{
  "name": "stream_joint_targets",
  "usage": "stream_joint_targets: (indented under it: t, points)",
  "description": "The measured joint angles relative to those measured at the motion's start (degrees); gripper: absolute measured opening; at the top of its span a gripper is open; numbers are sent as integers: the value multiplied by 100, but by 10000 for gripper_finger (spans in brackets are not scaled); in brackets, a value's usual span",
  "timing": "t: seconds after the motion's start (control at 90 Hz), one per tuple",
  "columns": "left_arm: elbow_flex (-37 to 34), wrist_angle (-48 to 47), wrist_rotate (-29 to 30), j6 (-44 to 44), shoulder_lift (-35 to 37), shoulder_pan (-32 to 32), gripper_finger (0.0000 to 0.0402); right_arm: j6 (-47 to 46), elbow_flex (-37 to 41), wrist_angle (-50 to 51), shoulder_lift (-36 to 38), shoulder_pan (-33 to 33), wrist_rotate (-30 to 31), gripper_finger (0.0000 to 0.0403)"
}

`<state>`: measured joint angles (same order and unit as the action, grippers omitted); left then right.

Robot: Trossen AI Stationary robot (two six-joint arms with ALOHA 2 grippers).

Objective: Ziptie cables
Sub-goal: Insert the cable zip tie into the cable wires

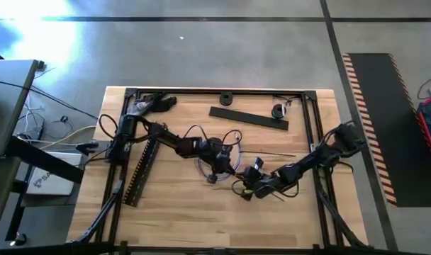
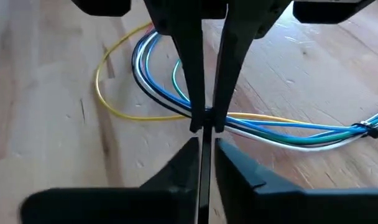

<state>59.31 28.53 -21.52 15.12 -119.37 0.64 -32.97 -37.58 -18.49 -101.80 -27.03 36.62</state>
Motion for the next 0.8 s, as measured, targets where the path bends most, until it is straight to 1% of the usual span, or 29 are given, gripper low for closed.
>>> stream_joint_targets:
  t: [0.167, 0.611, 0.722, 0.8]
  points:
    - [0, -23, 15, 1, -2, -2, 1, -117, 0, 0, 0, -78, -28, 2]
    - [11, -103, 59, 110, -2, -13, 1, -1114, -3, 189, 0, -533, 55, 0]
    - [-2, -256, 143, 136, -15, 41, 1, -1447, -192, 818, -7, -774, -162, 1]
    - [-2, -307, 171, 158, -15, 62, 1, -1744, -448, 1440, -4, -927, -113, 1]
